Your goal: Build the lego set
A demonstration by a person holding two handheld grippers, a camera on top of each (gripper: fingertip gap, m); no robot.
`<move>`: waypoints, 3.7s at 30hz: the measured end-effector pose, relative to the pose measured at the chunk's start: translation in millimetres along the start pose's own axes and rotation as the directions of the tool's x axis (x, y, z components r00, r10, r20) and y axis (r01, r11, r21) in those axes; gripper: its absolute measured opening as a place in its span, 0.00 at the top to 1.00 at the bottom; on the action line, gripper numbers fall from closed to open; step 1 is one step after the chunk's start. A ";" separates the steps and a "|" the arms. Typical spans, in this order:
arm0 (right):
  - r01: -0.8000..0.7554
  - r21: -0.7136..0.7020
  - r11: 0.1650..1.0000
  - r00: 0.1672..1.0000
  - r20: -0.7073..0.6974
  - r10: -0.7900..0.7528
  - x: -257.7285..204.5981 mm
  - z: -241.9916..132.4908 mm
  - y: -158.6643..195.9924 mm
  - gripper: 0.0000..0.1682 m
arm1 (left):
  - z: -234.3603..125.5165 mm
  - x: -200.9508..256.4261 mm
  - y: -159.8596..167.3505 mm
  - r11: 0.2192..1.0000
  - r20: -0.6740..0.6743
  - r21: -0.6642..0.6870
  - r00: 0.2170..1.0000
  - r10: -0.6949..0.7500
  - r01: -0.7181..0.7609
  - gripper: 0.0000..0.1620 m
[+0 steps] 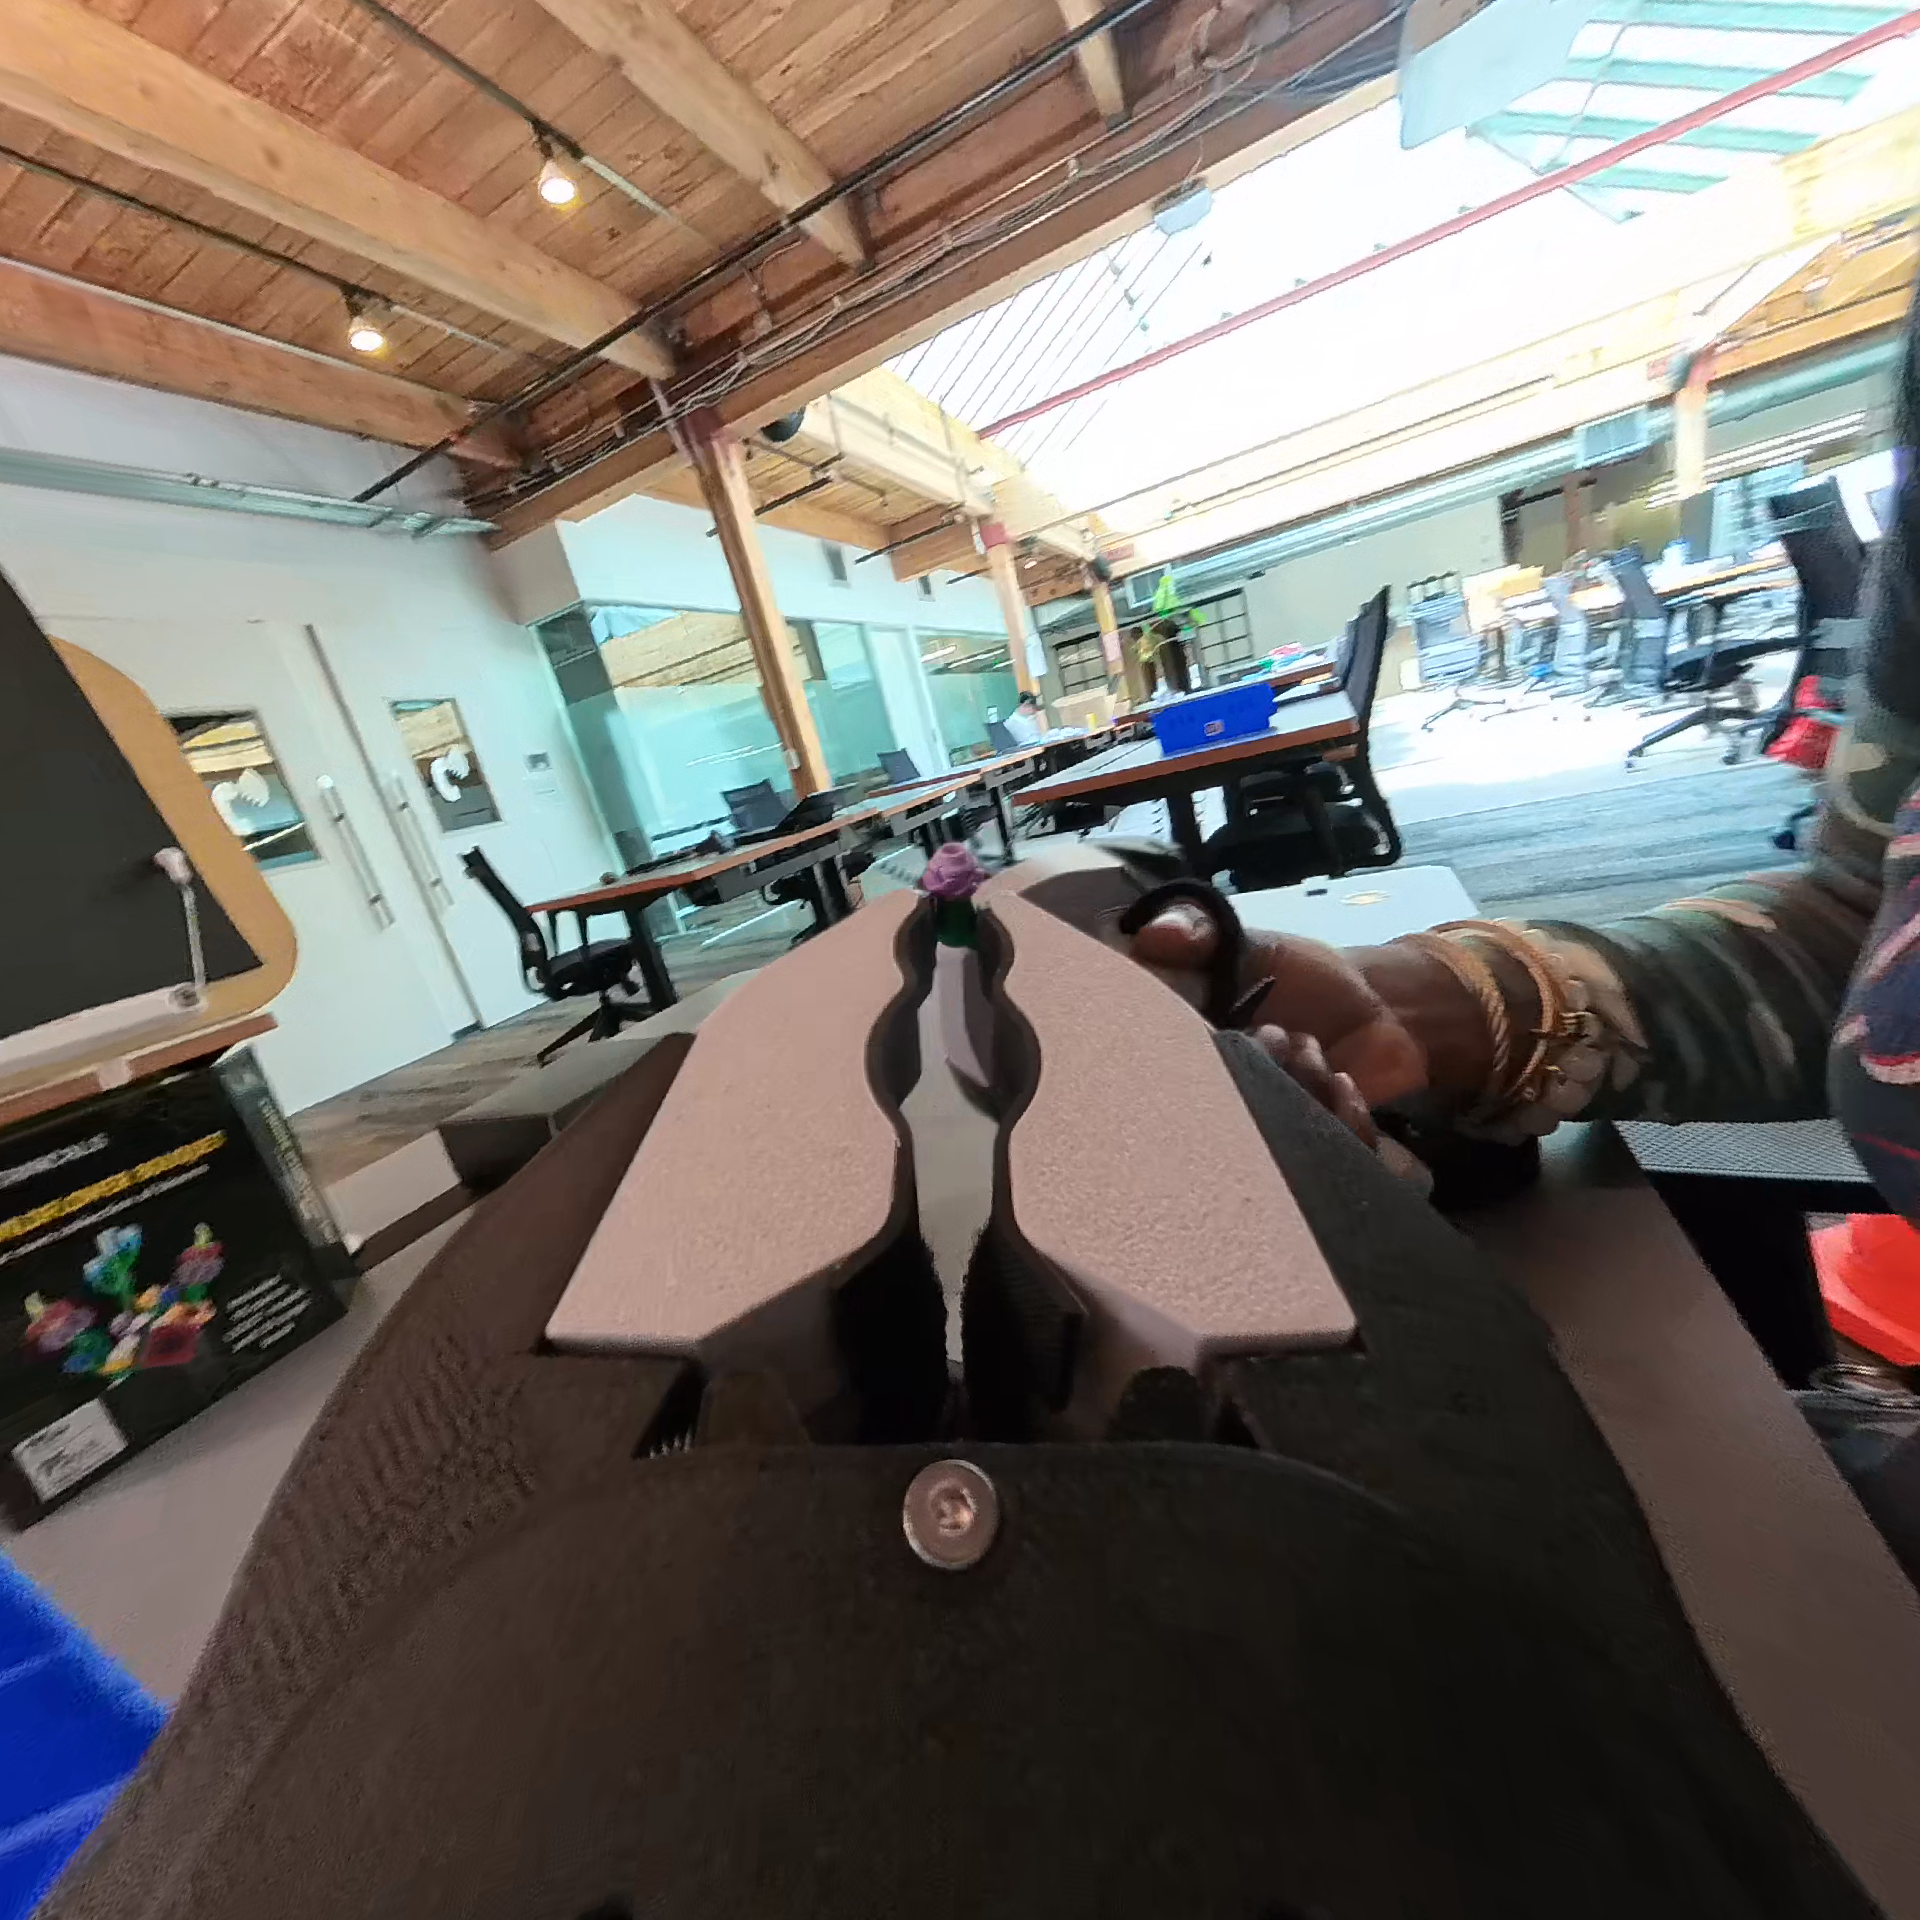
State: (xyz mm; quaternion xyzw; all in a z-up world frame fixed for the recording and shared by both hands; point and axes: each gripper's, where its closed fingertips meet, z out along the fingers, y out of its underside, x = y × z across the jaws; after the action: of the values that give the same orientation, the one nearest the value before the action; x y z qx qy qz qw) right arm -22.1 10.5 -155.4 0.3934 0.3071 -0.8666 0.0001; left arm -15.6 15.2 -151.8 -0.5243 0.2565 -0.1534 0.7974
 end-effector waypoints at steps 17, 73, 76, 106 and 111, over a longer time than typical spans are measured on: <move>0.628 -0.625 0.464 0.220 -0.429 -0.876 42.5 -11.3 -12.1 0.92 | -4.1 -30.0 54.0 0.817 0.168 -0.476 0.878 0.449 -0.326 0.95; 0.603 -0.395 0.693 0.554 -0.418 -0.720 26.0 -81.4 -37.1 0.81 | -33.1 -74.4 31.0 0.961 0.437 -0.141 0.886 -0.156 0.239 0.87; 0.640 -0.334 0.692 0.558 -0.418 -0.717 17.1 -83.5 -42.2 0.82 | -31.9 -66.9 26.2 0.956 0.371 -0.220 0.923 -0.101 0.193 0.88; 0.635 -0.275 0.722 0.605 -0.405 -0.686 11.0 -85.0 -45.3 0.82 | -180.9 -242.9 167.0 0.053 0.251 -0.961 0.934 -0.255 0.273 0.92; 0.632 -0.263 0.729 0.611 -0.410 -0.677 10.7 -86.0 -47.0 0.82 | -182.7 -245.5 171.5 0.042 0.250 -0.963 0.938 -0.239 0.268 0.92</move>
State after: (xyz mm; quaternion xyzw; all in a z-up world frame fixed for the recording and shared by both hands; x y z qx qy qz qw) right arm 17.8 97.0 -180.9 0.4550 0.4585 -0.6653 -0.3744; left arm -325.5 72.0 -306.0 -0.9589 0.1872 -0.0732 0.2004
